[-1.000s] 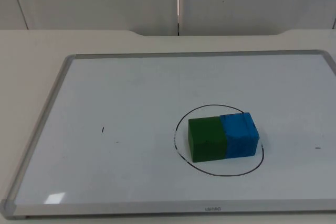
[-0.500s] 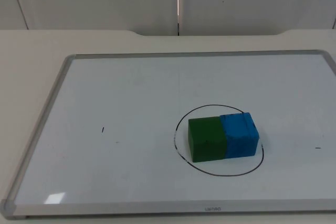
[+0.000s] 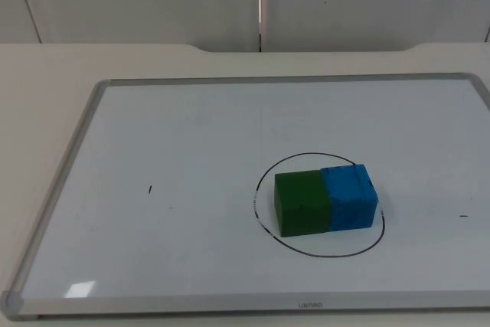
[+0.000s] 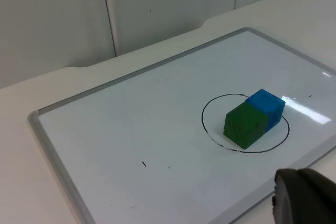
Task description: Push the two cubes into the marked area.
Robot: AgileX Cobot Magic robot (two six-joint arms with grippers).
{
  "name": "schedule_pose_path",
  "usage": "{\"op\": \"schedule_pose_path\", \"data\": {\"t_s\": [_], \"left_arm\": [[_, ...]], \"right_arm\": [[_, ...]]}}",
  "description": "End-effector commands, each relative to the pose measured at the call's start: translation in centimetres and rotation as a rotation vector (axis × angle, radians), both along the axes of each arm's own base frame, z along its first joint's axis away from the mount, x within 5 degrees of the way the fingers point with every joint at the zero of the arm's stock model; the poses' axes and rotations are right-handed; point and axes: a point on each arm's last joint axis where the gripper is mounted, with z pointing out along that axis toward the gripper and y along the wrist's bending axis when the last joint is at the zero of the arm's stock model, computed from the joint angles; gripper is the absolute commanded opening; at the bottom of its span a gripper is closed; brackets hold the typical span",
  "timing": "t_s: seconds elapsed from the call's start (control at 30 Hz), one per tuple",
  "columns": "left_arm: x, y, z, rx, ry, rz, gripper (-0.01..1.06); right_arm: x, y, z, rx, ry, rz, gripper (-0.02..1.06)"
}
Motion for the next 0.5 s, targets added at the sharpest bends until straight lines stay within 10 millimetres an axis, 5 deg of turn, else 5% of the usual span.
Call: {"op": "schedule_pose_path", "data": {"t_s": [0.0,0.47], "left_arm": [[0.02,0.0,-0.11,-0.004,-0.002,-0.002,0.0],[0.02,0.0,-0.11,-0.004,-0.002,-0.002,0.0]], "right_arm": [[-0.04,-0.03,0.0,0.001,-0.006,-0.003,1.05],[-0.04,-0.03,0.0,0.003,-0.005,-0.004,1.05]]}}
